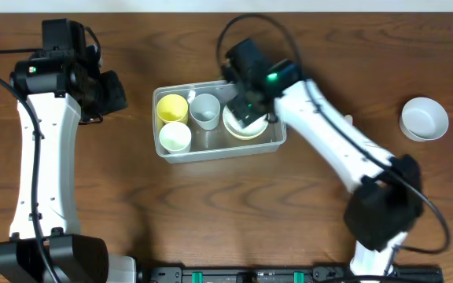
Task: Pack container
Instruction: 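Carry the white bowl over the container and set it on the yellow bowl, then move the right gripper back and grasp the light blue bowl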
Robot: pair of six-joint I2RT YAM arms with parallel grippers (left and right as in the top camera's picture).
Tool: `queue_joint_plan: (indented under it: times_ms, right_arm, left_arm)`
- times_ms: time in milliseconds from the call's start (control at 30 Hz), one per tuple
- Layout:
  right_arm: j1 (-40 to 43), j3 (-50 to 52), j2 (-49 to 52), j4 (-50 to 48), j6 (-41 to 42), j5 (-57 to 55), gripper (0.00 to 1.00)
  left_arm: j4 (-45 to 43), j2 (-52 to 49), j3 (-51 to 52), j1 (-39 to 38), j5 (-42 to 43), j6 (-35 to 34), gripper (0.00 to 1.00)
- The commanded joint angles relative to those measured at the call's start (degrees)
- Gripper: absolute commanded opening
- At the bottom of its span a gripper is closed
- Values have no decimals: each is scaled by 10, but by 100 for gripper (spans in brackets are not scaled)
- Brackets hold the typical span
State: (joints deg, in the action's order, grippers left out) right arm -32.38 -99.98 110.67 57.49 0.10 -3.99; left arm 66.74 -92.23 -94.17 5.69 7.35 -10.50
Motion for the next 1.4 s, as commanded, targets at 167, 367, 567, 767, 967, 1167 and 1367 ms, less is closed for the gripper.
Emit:
queue_joint_plan:
  times_ms: [167, 367, 567, 767, 967, 1167, 1367]
  right_arm:
    - [227, -5, -196, 31, 115, -41, 88]
    - [411, 2, -183, 67, 49, 41, 88]
    - [499, 35, -100, 62, 28, 59, 87]
    - [546, 37, 9, 52, 31, 60, 85]
    - [558, 37, 80, 38, 31, 60, 83]
    - [557, 37, 133, 30, 30, 89, 80]
    - [555, 37, 147, 30, 30, 90, 52]
  left_arm:
    - [3, -3, 2, 0, 2, -1, 47]
    - [3, -3, 2, 0, 2, -1, 47]
    - [3, -3, 2, 0, 2, -1, 47]
    - [3, -3, 2, 0, 2, -1, 47]
    - [3, -3, 2, 0, 2, -1, 47]
    - [4, -3, 2, 0, 2, -1, 47]
    - [5, -3, 2, 0, 2, -1, 47]
